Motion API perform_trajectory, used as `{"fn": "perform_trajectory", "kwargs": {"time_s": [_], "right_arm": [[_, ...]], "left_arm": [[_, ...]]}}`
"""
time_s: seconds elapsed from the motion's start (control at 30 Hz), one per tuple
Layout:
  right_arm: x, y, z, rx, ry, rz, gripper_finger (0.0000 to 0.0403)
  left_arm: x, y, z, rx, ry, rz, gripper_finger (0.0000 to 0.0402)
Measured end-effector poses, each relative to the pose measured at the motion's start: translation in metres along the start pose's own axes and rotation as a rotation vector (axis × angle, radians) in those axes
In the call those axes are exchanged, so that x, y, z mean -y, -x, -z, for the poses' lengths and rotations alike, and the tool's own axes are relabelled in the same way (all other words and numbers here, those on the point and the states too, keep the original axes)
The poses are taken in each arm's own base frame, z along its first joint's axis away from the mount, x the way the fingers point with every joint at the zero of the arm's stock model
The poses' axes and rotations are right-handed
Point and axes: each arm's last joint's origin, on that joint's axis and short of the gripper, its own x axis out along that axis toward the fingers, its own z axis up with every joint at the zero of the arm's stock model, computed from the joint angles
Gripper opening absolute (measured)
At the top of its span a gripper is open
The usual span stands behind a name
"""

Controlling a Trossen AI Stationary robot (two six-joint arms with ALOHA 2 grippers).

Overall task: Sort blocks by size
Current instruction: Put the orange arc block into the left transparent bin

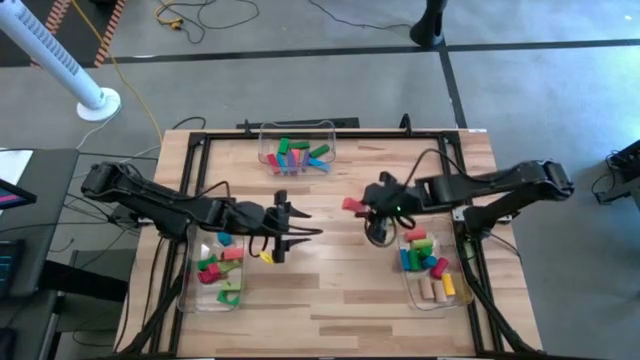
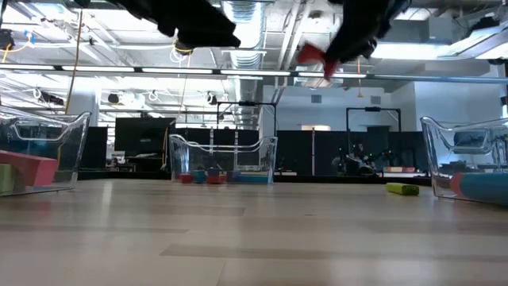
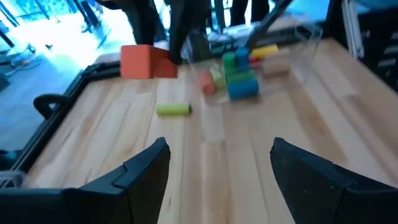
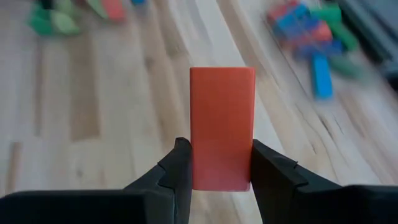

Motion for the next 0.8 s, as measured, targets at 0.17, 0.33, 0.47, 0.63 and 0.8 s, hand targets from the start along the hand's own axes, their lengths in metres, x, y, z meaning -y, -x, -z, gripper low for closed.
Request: {"fn": "perform_trajectory", "kwargs": {"time_s": [0.17,0.33,0.47,0.63,0.8], "right_arm": [[-0.032,0.001,-0.005,0.137,0.116,-0.041,0.0155],[-0.061,-0.017,-0.008,0.231,0.228,-0.089,0.0155],[-0.075,-0.032,-0.011,0.227,0.278,-0.080,0.0156],[-0.088,-0.045,-0.023,0.245,0.292,-0.032,0.0156],[-0.099,-0.054,-0.033,0.249,0.314,-0.032,0.0156]], "left_arm": [[-0.001,0.000,-0.006,0.061,0.044,-0.001,0.0267],[-0.001,0.001,-0.010,0.108,0.083,0.022,0.0267],[-0.001,0.001,-0.012,0.122,0.095,0.021,0.0267],[0.001,0.001,-0.011,0.119,0.093,0.083,0.0267],[0.003,0.001,-0.011,0.120,0.083,0.097,0.0267]]}}
